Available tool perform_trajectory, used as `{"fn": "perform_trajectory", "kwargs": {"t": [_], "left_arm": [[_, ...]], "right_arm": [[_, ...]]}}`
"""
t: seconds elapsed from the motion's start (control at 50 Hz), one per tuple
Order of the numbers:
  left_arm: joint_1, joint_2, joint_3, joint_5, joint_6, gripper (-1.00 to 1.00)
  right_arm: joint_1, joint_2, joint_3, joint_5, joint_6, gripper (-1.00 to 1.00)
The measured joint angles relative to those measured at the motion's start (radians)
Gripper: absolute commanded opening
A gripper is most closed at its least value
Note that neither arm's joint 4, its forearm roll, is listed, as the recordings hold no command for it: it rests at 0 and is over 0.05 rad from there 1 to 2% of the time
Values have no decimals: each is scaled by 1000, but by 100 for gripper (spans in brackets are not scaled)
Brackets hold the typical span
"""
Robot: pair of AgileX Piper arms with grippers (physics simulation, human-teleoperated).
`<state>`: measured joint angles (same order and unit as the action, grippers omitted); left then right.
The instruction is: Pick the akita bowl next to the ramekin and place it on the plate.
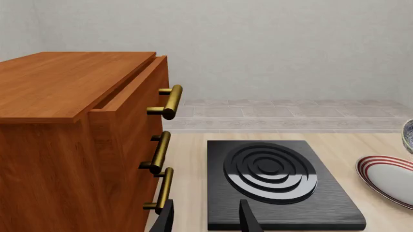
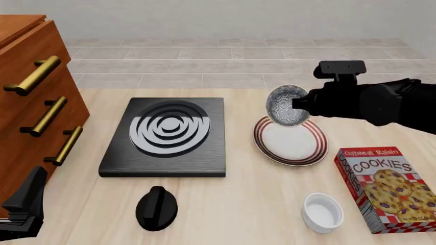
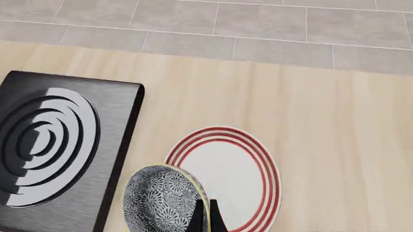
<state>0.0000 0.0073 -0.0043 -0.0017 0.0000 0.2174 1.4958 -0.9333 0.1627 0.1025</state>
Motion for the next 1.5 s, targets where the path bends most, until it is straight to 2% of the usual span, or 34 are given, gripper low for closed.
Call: {"fn": "perform_trajectory", "kwargs": {"t": [0.44,0.84,1.5], "left_arm": [[0,0,0,0,0,100],[0,0,0,0,0,100],[0,0,0,0,0,100]], "right_arm": [[-42,67,21,-55,25,-100],[-36,119,53,-110,47,-100],[-57,229,55,-176,30,-100]]}}
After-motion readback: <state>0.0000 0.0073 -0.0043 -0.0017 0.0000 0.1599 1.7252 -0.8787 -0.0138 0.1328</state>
